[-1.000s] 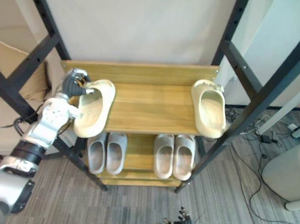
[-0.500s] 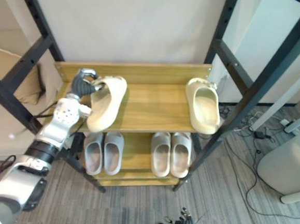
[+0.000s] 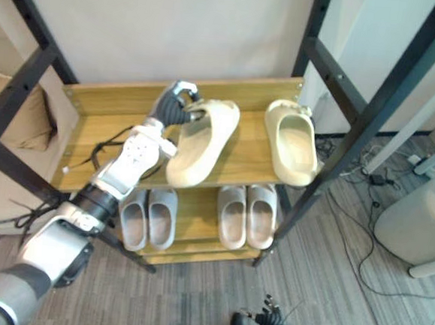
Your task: Organize the slippers on the shoe rack
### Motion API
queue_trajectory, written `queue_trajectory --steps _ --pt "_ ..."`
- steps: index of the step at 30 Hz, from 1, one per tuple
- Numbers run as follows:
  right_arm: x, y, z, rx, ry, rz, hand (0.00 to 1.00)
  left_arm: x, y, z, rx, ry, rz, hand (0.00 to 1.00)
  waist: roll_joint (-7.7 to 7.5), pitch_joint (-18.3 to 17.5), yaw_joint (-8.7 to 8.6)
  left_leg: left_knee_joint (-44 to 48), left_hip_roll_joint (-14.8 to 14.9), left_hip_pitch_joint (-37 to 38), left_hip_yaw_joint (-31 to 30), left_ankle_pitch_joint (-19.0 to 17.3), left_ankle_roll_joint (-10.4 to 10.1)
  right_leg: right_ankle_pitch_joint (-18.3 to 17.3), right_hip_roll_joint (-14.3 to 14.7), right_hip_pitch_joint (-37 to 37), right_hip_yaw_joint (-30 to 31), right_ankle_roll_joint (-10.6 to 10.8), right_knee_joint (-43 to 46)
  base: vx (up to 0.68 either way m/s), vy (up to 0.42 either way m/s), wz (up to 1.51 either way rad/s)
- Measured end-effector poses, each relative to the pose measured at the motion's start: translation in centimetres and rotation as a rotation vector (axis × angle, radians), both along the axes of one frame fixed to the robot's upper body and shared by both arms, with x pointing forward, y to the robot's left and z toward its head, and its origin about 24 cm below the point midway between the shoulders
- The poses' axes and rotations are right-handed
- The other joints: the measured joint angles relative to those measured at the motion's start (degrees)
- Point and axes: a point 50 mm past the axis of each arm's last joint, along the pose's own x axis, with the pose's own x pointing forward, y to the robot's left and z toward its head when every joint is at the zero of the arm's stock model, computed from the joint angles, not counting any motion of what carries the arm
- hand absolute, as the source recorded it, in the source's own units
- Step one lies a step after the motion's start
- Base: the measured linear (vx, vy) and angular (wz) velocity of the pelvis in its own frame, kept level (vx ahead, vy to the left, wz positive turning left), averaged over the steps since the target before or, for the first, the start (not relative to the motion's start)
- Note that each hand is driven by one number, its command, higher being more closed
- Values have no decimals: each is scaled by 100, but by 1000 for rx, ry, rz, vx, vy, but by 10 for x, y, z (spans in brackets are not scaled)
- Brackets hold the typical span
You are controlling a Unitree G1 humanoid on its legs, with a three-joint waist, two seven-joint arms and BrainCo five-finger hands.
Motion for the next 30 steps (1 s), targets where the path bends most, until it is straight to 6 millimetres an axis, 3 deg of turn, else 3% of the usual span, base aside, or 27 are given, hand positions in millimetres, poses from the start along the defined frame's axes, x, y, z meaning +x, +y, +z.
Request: queue_trajectory --steps 10,19,30 --pt "-1 3 10 15 -67 -34 0 -3 -21 26 83 -125 -17 100 13 62 -44 26 31 -69 368 -30 25 -65 7 -383 330 0 320 -25 -4 -16" --pt "1 4 16 16 -109 -39 0 0 -24 46 105 -188 21 100 -9 106 -61 34 34 -158 523 -32 23 -47 4 -550 435 4 354 4 -5 -8" --pt "2 5 19 15 -129 -36 0 9 3 61 -4 -198 137 100 -55 139 -52 53 37 -263 761 -54 20 6 22 -737 585 9 352 3 -7 -7"
